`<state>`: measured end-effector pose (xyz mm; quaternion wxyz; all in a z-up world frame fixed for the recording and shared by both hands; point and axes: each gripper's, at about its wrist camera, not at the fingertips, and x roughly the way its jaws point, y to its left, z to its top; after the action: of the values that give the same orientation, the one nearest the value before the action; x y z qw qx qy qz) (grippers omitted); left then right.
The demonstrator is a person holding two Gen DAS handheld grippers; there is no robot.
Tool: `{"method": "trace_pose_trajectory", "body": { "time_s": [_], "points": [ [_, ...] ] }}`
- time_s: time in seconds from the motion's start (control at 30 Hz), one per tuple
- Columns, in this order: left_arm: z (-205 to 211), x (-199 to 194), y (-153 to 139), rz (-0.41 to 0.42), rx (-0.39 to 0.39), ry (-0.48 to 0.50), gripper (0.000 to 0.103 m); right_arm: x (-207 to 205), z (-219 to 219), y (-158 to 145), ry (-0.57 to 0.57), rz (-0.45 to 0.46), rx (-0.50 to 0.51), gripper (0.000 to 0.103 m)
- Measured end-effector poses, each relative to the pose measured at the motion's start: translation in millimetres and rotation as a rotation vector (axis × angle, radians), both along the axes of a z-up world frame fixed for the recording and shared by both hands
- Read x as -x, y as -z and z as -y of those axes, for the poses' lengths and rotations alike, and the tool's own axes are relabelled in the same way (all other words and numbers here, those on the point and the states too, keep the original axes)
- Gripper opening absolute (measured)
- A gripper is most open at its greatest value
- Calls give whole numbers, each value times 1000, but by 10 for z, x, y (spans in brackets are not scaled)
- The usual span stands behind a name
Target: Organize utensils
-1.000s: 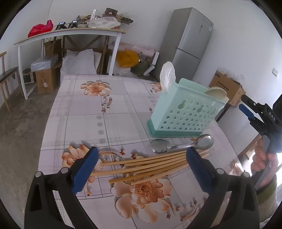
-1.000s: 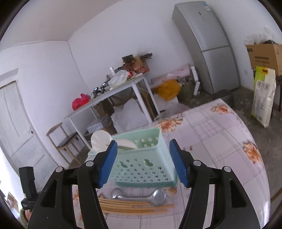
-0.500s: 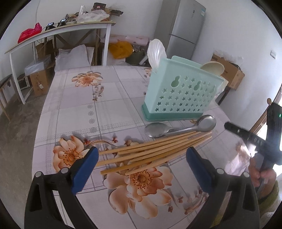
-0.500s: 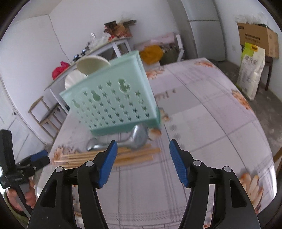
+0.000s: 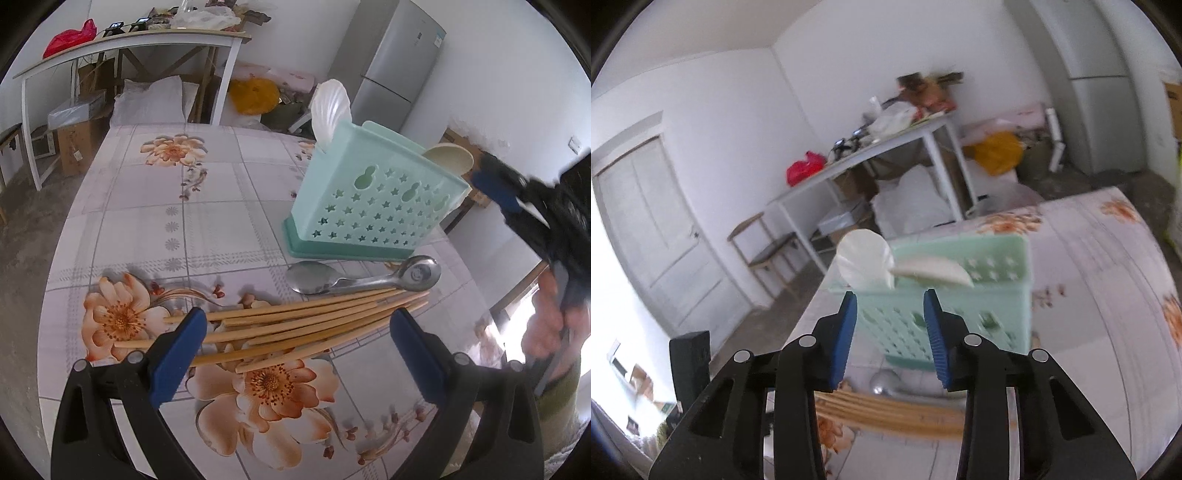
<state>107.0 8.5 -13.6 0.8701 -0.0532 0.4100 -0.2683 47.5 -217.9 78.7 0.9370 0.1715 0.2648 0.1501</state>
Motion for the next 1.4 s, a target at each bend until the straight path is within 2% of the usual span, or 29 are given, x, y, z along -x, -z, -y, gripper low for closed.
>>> {"method": "trace_pose_trajectory", "body": {
  "time_s": [0.17, 0.43, 0.7, 1.03, 1.2, 1.4],
  "points": [
    [-33, -9, 17, 3, -6, -9, 97, -302, 52, 34, -2, -46, 11, 30],
    [-87, -36, 71, -13, 0, -15, 97, -340, 372, -26, 145, -35, 34, 30],
    [-113, -25, 79, -10, 0, -17, 97, -154, 507, -27, 259, -52, 65, 31],
    [-115, 39, -2, 19, 6, -10, 97, 170, 548, -73, 294, -17, 62, 34],
    [-88, 87, -38, 35, 7, 5, 97, 374, 534, 98, 308, -55, 73, 42],
    [1, 132, -109, 73, 23, 34, 97, 545, 393, 541, 279, -184, 113, 45]
  ]
}}
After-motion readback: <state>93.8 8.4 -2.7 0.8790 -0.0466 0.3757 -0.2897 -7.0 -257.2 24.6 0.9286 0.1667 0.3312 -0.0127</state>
